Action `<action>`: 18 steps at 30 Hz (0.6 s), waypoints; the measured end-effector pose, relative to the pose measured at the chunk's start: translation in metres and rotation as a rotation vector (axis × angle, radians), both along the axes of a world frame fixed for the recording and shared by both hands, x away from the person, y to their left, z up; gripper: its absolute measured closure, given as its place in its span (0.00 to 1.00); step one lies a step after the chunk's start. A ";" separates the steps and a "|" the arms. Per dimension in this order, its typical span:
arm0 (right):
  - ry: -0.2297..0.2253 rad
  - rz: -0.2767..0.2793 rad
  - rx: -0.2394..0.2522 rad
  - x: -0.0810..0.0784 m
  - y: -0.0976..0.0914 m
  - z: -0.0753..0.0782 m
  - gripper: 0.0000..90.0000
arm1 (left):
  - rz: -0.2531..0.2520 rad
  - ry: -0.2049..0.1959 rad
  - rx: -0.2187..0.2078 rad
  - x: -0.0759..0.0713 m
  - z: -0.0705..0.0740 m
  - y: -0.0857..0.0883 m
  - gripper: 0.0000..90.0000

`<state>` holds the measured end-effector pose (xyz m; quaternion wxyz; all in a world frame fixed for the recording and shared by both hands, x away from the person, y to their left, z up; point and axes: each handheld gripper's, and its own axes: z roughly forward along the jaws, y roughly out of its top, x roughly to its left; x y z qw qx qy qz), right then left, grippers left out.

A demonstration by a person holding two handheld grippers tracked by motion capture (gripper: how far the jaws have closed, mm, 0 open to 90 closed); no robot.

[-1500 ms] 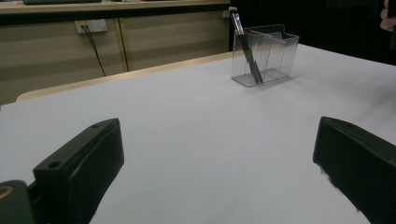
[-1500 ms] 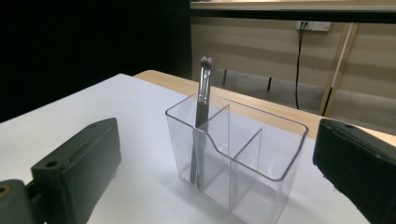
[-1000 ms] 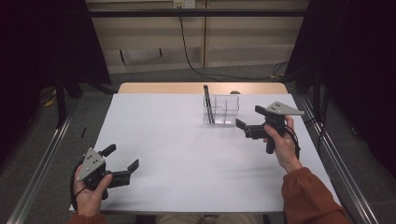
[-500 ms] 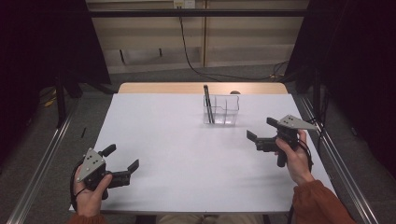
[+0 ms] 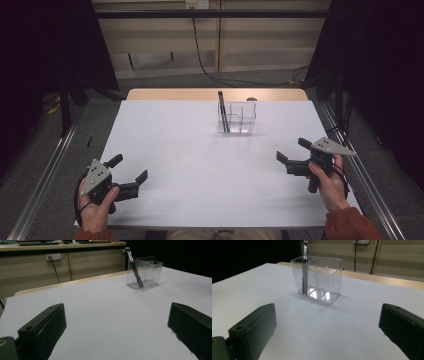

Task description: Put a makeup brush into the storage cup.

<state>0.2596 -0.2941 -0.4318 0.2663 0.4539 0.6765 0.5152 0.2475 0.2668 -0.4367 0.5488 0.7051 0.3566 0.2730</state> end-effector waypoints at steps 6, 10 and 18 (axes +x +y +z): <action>0.002 -0.014 0.004 -0.015 -0.008 -0.004 0.01 | -0.013 -0.006 0.009 -0.002 0.001 -0.001 0.02; -0.002 -0.027 -0.006 -0.024 -0.011 -0.007 0.01 | -0.021 -0.007 0.003 -0.004 0.001 -0.003 0.02; -0.024 -0.026 -0.014 -0.036 -0.015 -0.011 0.01 | -0.021 -0.008 0.006 -0.007 0.002 -0.003 0.02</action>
